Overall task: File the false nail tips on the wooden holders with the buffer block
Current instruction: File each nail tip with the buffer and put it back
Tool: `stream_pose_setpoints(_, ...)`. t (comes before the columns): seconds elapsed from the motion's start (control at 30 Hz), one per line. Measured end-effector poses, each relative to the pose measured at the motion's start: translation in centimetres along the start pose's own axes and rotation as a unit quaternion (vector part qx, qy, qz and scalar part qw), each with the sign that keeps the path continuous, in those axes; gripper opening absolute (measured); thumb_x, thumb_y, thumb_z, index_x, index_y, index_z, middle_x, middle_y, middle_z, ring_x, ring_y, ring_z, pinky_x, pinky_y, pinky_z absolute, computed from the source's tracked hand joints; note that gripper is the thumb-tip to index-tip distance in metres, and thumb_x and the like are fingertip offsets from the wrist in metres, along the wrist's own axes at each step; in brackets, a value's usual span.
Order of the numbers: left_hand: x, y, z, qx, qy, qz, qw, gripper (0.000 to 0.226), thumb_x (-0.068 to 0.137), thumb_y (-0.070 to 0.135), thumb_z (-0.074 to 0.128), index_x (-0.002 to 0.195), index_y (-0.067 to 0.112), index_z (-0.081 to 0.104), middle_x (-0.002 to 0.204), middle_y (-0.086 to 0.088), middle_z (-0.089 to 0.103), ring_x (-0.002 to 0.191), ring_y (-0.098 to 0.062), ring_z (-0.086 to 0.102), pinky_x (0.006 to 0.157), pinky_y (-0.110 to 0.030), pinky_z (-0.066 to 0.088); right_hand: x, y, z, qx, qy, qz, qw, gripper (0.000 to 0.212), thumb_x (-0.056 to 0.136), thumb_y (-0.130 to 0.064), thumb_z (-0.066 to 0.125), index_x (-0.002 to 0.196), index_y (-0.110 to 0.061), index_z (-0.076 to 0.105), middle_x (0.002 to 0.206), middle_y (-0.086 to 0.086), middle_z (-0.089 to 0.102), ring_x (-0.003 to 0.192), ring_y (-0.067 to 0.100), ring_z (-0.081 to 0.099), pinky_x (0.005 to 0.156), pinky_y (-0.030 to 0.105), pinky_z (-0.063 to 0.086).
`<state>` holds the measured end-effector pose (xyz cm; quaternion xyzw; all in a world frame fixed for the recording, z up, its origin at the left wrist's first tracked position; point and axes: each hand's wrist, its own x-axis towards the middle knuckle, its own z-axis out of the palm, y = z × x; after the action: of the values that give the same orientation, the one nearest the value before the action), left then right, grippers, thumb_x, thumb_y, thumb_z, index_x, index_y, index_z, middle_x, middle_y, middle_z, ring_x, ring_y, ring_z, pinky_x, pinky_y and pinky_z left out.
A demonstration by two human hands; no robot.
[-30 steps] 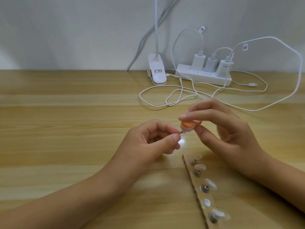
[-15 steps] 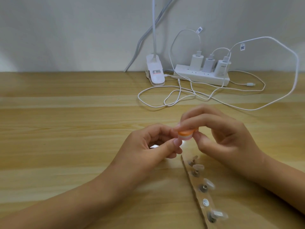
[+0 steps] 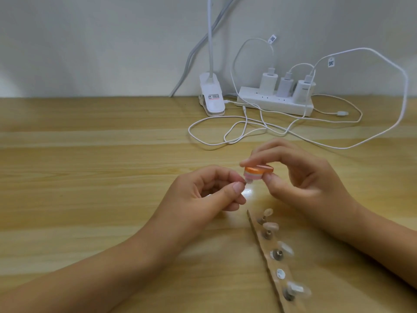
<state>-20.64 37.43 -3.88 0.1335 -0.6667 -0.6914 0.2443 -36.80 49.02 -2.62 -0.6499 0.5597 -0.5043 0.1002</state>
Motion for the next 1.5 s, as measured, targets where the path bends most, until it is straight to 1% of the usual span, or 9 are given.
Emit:
stream_pose_setpoints(0.37, 0.2, -0.1, -0.2, 0.003, 0.007, 0.003, 1.0, 0.009, 0.081, 0.027, 0.071, 0.085, 0.019, 0.072, 0.075, 0.0, 0.072, 0.071, -0.007, 0.067, 0.067, -0.015, 0.051, 0.0, 0.1, 0.4, -0.043, 0.028, -0.044, 0.998, 0.025, 0.088, -0.006, 0.06, 0.112, -0.013, 0.068, 0.105, 0.006, 0.061, 0.102, 0.023, 0.06, 0.091, 0.029, 0.045)
stream_pose_setpoints(0.5, 0.1, -0.3, -0.2, 0.011, 0.007, 0.009, 1.0, 0.008, 0.08, 0.023, 0.067, 0.083, 0.028, 0.072, 0.075, 0.0, 0.072, 0.073, -0.007, 0.067, 0.069, -0.016, 0.052, 0.3, 1.1, -0.8, -0.037, 0.049, 0.051, 0.997, 0.026, 0.09, 0.003, 0.065, 0.109, -0.014, 0.07, 0.106, 0.004, 0.064, 0.106, 0.016, 0.061, 0.099, 0.041, 0.047)
stream_pose_setpoints(0.63, 0.2, -0.3, -0.2, 0.03, 0.008, 0.014, 0.999, 0.01, 0.08, 0.025, 0.069, 0.087, 0.02, 0.072, 0.077, -0.001, 0.072, 0.074, -0.008, 0.068, 0.068, -0.017, 0.052, 0.2, 0.2, -0.1, -0.045, -0.004, -0.026, 0.999, 0.023, 0.09, -0.004, 0.062, 0.11, -0.011, 0.07, 0.106, 0.005, 0.062, 0.105, 0.017, 0.061, 0.094, 0.023, 0.045)
stream_pose_setpoints(0.73, 0.1, -0.4, -0.3, 0.051, 0.009, 0.012, 0.999, 0.006, 0.079, 0.029, 0.07, 0.085, 0.027, 0.072, 0.076, 0.003, 0.072, 0.073, -0.007, 0.067, 0.07, -0.017, 0.052, 0.6, 0.6, -1.1, -0.024, 0.028, 0.06, 0.998, 0.025, 0.09, 0.008, 0.061, 0.106, -0.008, 0.071, 0.105, 0.008, 0.063, 0.099, 0.01, 0.063, 0.092, 0.028, 0.051)
stream_pose_setpoints(0.87, 0.2, -0.6, -0.3, 0.066, 0.013, 0.019, 0.998, 0.007, 0.079, 0.03, 0.071, 0.086, 0.028, 0.071, 0.078, 0.003, 0.072, 0.075, -0.009, 0.068, 0.073, -0.022, 0.054, 0.4, -0.3, -0.5, -0.036, 0.0, -0.005, 0.999, 0.021, 0.088, -0.004, 0.058, 0.102, -0.009, 0.073, 0.102, 0.004, 0.063, 0.097, 0.017, 0.064, 0.089, 0.023, 0.047)
stream_pose_setpoints(1.0, 0.2, -0.3, -0.1, 0.04, -0.007, 0.016, 0.999, 0.003, 0.08, 0.026, 0.073, 0.083, 0.026, 0.071, 0.076, 0.002, 0.072, 0.073, -0.008, 0.068, 0.07, -0.018, 0.053, 0.7, 0.4, -0.7, -0.034, 0.024, 0.098, 0.994, 0.025, 0.091, 0.008, 0.061, 0.105, -0.01, 0.073, 0.104, 0.005, 0.063, 0.099, 0.009, 0.064, 0.097, 0.034, 0.05)
stream_pose_setpoints(1.13, 0.1, 0.3, 0.0, -0.043, -0.022, -0.007, 0.999, 0.015, 0.078, 0.019, 0.066, 0.087, 0.008, 0.066, 0.073, -0.007, 0.071, 0.066, -0.01, 0.068, 0.061, -0.015, 0.051, 0.1, -0.5, 0.1, -0.071, 0.015, -0.053, 0.996, 0.029, 0.091, -0.004, 0.06, 0.119, -0.009, 0.065, 0.11, 0.006, 0.061, 0.105, 0.023, 0.061, 0.095, 0.032, 0.047)
stream_pose_setpoints(1.27, 0.1, 0.4, 0.0, -0.07, -0.002, -0.019, 0.997, 0.012, 0.074, 0.021, 0.064, 0.08, 0.011, 0.061, 0.071, -0.011, 0.072, 0.067, -0.015, 0.069, 0.061, -0.019, 0.053, 0.4, 0.6, -0.3, -0.109, 0.07, -0.017, 0.991, 0.029, 0.091, 0.004, 0.066, 0.118, -0.007, 0.066, 0.105, 0.01, 0.062, 0.103, 0.02, 0.061, 0.095, 0.043, 0.047)
stream_pose_setpoints(1.5, 0.1, 0.2, -0.1, -0.067, 0.017, -0.018, 0.997, 0.014, 0.081, 0.018, 0.074, 0.07, 0.024, 0.067, 0.07, -0.01, 0.072, 0.065, -0.013, 0.067, 0.061, -0.019, 0.052, 0.4, 1.0, -0.2, -0.208, 0.056, -0.091, 0.972, 0.033, 0.089, 0.001, 0.064, 0.121, -0.005, 0.065, 0.104, -0.004, 0.058, 0.098, 0.025, 0.065, 0.09, 0.049, 0.049)
